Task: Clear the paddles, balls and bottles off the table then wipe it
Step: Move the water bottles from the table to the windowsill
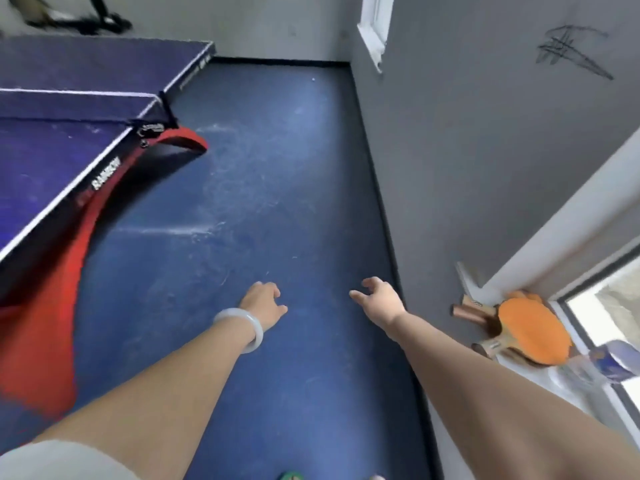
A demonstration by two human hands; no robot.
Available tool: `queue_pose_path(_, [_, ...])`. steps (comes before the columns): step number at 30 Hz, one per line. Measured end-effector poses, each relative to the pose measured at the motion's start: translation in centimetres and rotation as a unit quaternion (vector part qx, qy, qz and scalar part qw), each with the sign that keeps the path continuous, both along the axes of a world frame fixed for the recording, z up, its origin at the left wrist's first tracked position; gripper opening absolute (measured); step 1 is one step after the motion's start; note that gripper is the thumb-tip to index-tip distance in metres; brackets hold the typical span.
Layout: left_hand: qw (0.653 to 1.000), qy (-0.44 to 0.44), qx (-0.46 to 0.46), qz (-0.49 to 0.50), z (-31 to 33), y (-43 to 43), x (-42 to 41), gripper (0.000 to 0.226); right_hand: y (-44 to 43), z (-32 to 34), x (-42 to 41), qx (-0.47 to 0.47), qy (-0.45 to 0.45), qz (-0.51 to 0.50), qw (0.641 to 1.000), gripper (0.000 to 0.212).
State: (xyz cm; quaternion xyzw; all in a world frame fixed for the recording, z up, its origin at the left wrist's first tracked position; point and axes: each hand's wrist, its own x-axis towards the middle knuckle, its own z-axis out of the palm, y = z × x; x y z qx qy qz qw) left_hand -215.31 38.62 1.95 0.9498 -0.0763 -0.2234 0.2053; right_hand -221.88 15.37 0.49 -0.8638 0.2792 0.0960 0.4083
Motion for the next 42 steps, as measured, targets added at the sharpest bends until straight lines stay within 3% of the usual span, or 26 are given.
queue_pose_path(9, [0.961,-0.027,0.028,0.275,2.4,16.8,-12.9,0.045,15.0,1.1,1.0,-0.024,0.007,0.268,0.963,0.056])
queue_pose_path(12, [0.936,-0.012,0.07,0.345,3.2,20.8,-19.7,0.046,21.0,1.3,-1.1,-0.032,0.011,0.355,0.934,0.057])
queue_pose_path(22, [0.835,-0.025,0.088,0.542,6.3,33.2,-40.2,0.043,41.4,4.3,-13.3,-0.026,-0.017,0.557,0.83,0.056])
queue_pose_path(27, [0.812,-0.03,0.079,0.577,6.7,38.8,-47.6,0.048,48.8,5.1,-19.5,-0.064,-0.029,0.594,0.802,0.057])
queue_pose_path(37, [0.828,-0.024,0.049,0.558,5.8,52.2,-58.3,0.053,62.2,4.9,-28.8,-0.13,-0.032,0.557,0.82,0.052])
queue_pose_path(42, [0.823,-0.014,0.033,0.567,5.0,58.5,-60.7,0.055,68.0,4.3,-31.9,-0.16,-0.016,0.57,0.806,0.053])
